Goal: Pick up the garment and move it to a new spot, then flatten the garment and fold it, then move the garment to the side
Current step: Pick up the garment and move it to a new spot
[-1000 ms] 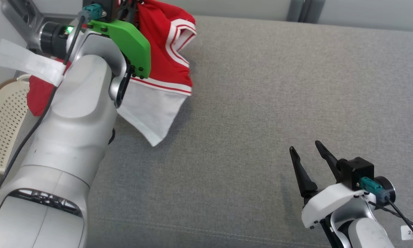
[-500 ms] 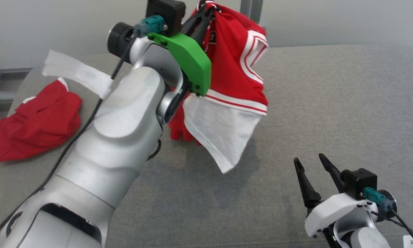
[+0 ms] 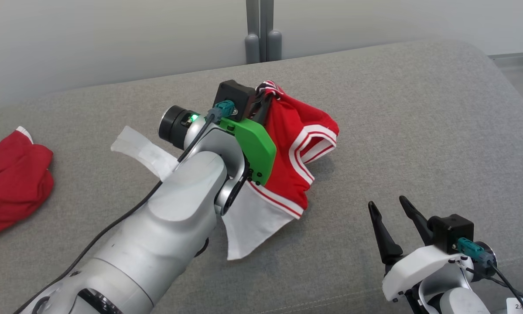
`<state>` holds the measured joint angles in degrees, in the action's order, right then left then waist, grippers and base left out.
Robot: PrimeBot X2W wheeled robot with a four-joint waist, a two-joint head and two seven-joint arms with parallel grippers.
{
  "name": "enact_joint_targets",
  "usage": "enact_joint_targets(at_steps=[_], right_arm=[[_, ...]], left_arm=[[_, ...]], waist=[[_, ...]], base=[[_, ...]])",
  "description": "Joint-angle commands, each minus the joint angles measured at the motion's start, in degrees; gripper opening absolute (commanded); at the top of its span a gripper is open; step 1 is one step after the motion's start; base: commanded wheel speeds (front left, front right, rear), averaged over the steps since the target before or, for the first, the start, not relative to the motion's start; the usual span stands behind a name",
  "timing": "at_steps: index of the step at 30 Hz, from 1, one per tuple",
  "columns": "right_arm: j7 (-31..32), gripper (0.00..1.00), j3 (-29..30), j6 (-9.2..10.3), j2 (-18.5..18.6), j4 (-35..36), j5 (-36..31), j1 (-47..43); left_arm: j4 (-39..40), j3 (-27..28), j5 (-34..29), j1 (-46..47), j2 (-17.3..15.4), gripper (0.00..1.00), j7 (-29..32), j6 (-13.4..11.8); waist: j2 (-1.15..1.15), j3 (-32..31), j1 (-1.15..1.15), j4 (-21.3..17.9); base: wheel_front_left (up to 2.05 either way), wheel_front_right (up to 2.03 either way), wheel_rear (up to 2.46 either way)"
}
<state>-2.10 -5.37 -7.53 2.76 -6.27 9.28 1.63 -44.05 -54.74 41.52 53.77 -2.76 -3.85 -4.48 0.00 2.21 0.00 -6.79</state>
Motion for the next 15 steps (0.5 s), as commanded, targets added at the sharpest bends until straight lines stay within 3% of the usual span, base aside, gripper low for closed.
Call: enact_joint_targets(at_steps=[1,3,5,6,7,8,15], right_arm=[[-0.33,1.00,-0.11,0.08,0.23,-0.33,0.20,0.73],[-0.55,1.00,-0.11,0.07,0.23,-0.73,0.26,0.94],[-0.57,1.00,-0.04,0.07,0.23,-1.12,0.35,0.74],[-0.60,1.00,0.03,0.08,0.24,-1.26,0.36,0.53],[-0.60,1.00,0.18,0.07,0.23,-1.32,0.34,0.29],[-0.55,1.00,0.28,0.08,0.23,-1.36,0.29,0.09],[-0.05,1.00,1.02,0.08,0.24,-1.46,-0.12,-1.00]], left_arm=[[-1.11,-0.25,-0.90,0.08,-0.26,0.00,-1.12,-0.81],[-3.59,-0.77,-1.04,0.44,-0.25,0.00,-2.29,-1.42],[-5.78,-1.90,-0.22,-0.27,-0.25,0.00,-0.87,-0.51],[-6.46,-2.15,0.79,-1.01,-0.24,0.19,0.19,0.09],[-6.96,-2.43,1.27,-1.36,-0.24,0.49,0.98,0.55],[-7.33,-2.72,1.83,-1.47,-0.24,1.00,1.61,0.78],[-8.01,-4.96,5.98,-4.07,-0.23,1.00,6.33,2.03]], waist=[[0.00,0.29,0.00,-0.42],[0.00,0.19,0.00,-0.42],[0.00,-0.12,0.00,-0.24],[0.00,-0.32,0.00,-0.05],[0.00,-0.50,0.00,0.22],[0.00,-0.62,0.00,0.57],[0.00,-2.09,0.00,3.75]], base=[[0.00,0.00,0.00],[0.00,0.00,0.00],[0.00,0.00,0.00],[0.00,0.00,0.00],[0.00,0.00,0.00],[0.00,0.00,0.00],[0.00,0.00,0.00]])
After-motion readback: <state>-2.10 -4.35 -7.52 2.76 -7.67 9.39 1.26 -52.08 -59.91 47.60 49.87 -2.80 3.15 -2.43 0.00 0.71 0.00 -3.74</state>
